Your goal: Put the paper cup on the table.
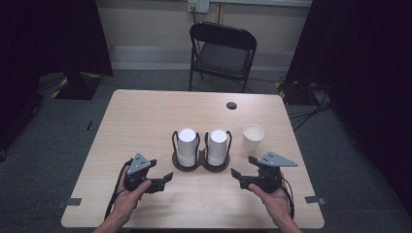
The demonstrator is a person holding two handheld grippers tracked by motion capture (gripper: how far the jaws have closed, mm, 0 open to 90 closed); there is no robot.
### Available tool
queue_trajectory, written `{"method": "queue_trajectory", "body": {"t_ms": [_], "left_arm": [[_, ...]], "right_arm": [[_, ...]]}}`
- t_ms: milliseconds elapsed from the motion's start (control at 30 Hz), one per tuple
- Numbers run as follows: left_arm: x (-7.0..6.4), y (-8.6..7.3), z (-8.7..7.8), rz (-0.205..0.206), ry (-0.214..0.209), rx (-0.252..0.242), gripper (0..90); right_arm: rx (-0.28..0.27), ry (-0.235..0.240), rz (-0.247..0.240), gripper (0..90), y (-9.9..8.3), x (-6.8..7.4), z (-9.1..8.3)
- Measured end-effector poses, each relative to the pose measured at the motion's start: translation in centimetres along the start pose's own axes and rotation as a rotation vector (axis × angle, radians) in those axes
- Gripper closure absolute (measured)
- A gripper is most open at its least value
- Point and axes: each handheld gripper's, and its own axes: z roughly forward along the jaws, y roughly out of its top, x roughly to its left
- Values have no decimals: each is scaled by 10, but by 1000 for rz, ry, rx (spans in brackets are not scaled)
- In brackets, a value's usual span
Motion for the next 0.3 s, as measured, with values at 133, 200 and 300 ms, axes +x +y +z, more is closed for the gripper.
{"method": "queue_trajectory", "body": {"t_ms": [133, 200, 300], "left_arm": [[1, -2, 0, 4, -3, 13, 184], [2, -3, 1, -4, -3, 12, 184], [2, -4, 2, -9, -6, 15, 185]], "right_arm": [[17, 14, -2, 179, -8, 5, 4], [30, 13, -12, 179, -12, 6, 7], [38, 2, 0, 179, -13, 2, 8]]}}
